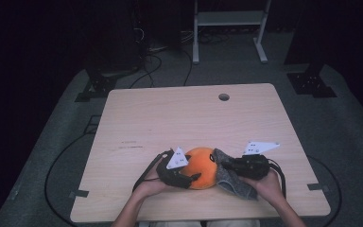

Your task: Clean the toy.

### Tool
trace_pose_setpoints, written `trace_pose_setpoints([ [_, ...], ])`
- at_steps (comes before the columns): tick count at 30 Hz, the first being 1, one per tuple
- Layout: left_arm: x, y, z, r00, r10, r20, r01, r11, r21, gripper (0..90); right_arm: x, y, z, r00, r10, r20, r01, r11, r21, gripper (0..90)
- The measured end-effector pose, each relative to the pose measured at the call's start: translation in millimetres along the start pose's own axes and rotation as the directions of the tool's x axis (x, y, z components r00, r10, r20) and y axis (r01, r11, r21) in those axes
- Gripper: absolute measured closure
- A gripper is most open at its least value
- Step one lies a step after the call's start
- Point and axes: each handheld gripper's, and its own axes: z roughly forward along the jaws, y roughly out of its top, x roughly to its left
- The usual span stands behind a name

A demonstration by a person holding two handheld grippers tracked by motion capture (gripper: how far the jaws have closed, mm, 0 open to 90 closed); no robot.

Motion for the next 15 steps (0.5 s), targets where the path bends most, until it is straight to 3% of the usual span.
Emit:
trace_pose_setpoints([
  [7, 0.1, -0.5, -0.3, 0.9999, -0.01, -0.007, 0.01, 0.9999, -0.01, 27.2, -12.4, -12.0, -31.8, 0.9968, 0.018, 0.078, -0.018, 1.0, 0.005, 78.6],
  [10, -0.8, 0.5, -0.3, 0.9999, -0.008, -0.008, 0.008, 0.9999, -0.01, 26.6, -23.5, -18.5, -56.0, 0.9913, 0.055, 0.12, -0.052, 0.998, -0.027, 77.6],
  [13, -1.4, 0.9, -0.8, 1.0, -0.002, -0.008, 0.002, 1.0, -0.006, 26.2, -34.3, -27.6, -73.1, 0.98, 0.065, 0.188, -0.064, 0.998, -0.011, 74.8],
  [15, -1.3, 1.3, -0.9, 1.0, -0.001, -0.006, 0.0, 1.0, -0.006, 26.0, -41.6, -34.2, -78.6, 0.9792, 0.095, 0.179, -0.096, 0.995, -0.001, 68.3],
])
